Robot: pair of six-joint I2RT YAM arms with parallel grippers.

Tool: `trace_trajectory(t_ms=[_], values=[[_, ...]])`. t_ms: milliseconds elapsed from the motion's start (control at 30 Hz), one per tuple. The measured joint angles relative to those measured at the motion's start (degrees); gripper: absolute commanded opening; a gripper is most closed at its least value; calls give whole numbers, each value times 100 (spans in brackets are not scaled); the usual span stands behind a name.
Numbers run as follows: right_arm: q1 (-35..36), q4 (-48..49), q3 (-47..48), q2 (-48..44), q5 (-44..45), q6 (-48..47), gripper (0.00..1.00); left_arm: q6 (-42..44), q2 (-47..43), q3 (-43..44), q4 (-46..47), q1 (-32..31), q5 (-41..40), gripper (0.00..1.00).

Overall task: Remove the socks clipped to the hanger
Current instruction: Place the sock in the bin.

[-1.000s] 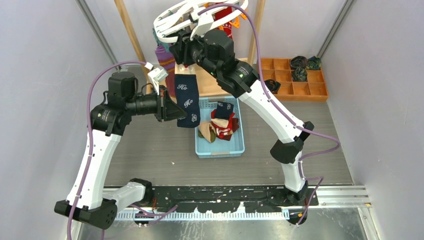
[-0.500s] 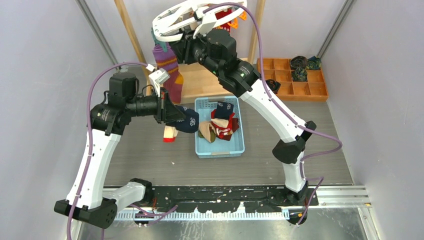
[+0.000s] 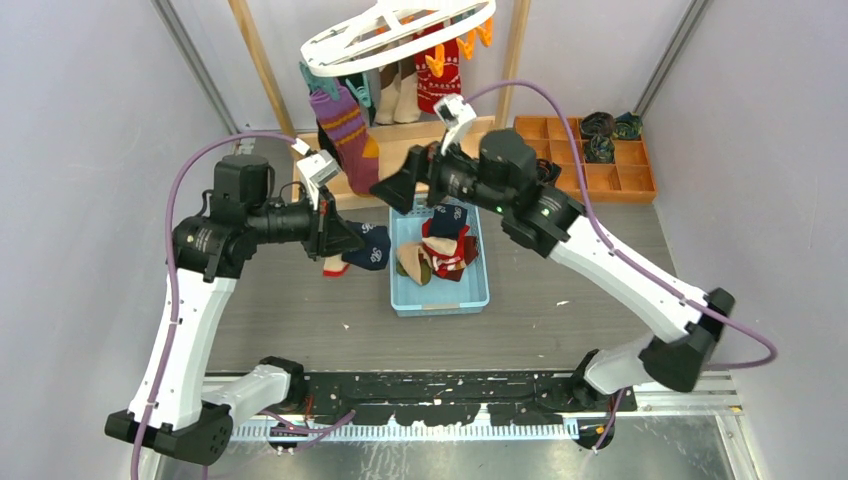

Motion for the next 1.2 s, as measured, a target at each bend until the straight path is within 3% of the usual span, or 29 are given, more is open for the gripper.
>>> trace_trajectory(t_ms=[233,367,500,633,867,1033,1067,1100,1133,1167,1200], values=[[31,1255,-1578,-927,-1469,704,95,317,4,144,-267,0,79,0],[146,1626,-1834,-815,-1838,986,81,361,4,282,-317,0,229,0],[297,1969,-1843,-603,-2044,1250,52,361,2,321,-367,-4,315,0],[372,2181,-1897,-566,-2144,1438,3,361,-2,326,-417,-4,358,0],[372,2197,-2031,-645,-1996,1587,1,358,0,330,-417,-4,348,1],[190,2090,-2256,-935,-1860,1707,1,343,2,330,-352,-33,197,8],[120,2085,-2332,-1005,-1851,1757,1,341,4,330,-328,-39,188,11],[33,2081,-2417,-1078,-1847,1823,1,337,13,328,-289,-44,162,22],[-33,2072,-2476,-1126,-1829,1856,1,339,15,328,-258,-44,136,46],[-125,2059,-2551,-1180,-1794,1899,1,323,20,326,-249,-42,76,62],[-199,2037,-2597,-1217,-1755,1932,1,293,20,321,-245,-39,7,68]])
